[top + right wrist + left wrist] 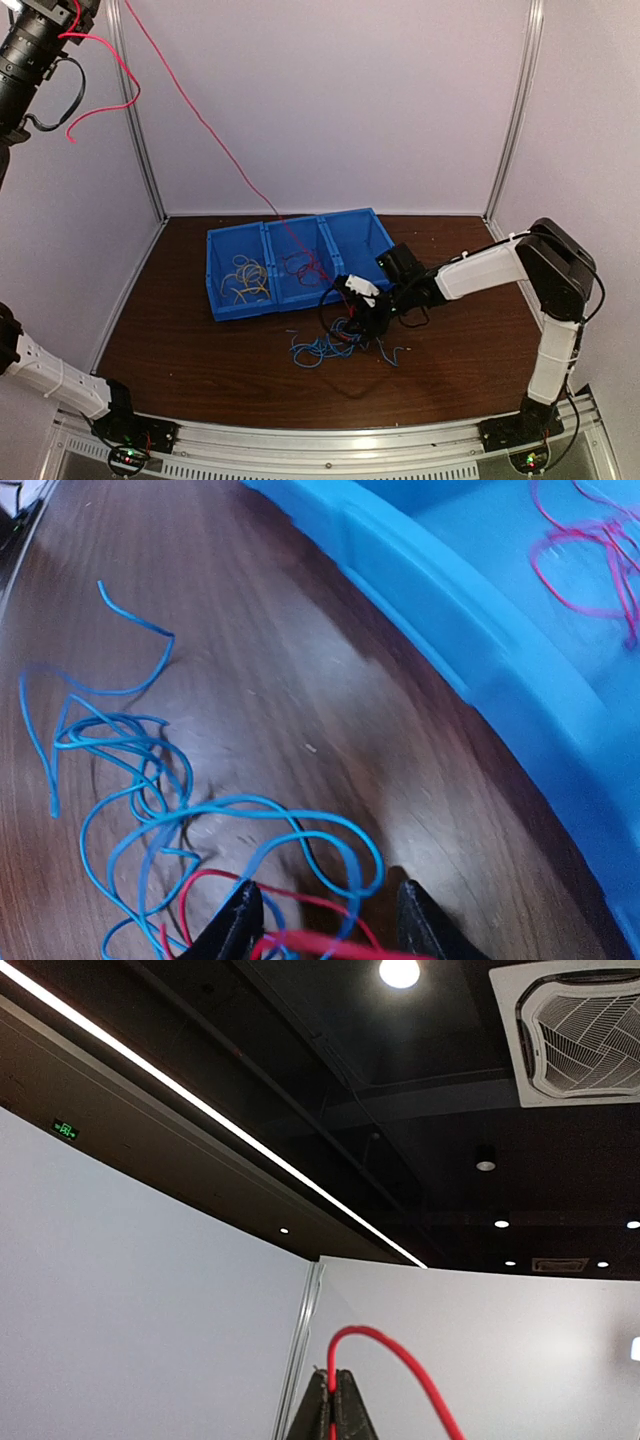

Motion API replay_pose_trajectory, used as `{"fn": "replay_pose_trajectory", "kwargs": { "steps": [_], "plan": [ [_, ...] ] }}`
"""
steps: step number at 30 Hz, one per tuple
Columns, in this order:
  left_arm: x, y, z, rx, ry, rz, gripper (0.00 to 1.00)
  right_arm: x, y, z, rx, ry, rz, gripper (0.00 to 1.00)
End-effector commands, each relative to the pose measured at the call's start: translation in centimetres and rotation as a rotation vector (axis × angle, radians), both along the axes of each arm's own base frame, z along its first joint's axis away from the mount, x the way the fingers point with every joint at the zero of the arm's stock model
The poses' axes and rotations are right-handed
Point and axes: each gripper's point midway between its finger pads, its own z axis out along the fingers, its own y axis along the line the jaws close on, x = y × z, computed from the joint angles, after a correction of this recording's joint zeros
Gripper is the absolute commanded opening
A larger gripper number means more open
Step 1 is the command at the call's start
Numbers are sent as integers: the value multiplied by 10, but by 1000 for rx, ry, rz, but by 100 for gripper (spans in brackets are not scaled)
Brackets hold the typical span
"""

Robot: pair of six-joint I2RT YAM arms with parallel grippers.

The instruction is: Untangle the cables

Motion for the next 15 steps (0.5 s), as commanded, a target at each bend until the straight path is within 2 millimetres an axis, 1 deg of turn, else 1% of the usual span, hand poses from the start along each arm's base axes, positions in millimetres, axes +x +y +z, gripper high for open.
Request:
{"fn": "replay_pose_trajectory", "kwargs": {
  "steps": [1, 4, 6, 8, 11, 15],
  "plan": [
    [-15, 47, 21, -99, -60, 84, 0, 31, -51, 4, -35, 39, -120, 48],
    [-18, 64, 22, -126, -53, 112, 0, 49, -73, 14, -89, -7, -168, 47],
    [-16, 67, 18, -125, -40, 122, 0, 58, -88, 23, -88, -31, -212, 46],
    [-14, 66, 13, -112, -30, 134, 0, 68, -106, 27, -107, -54, -262, 47],
    [-12, 73, 9, -113, -20, 162, 0, 83, -137, 25, -156, -84, -327, 49],
    [-11, 80, 7, -114, -6, 187, 0, 106, -182, 25, -190, -98, -431, 47]
  ]
}}
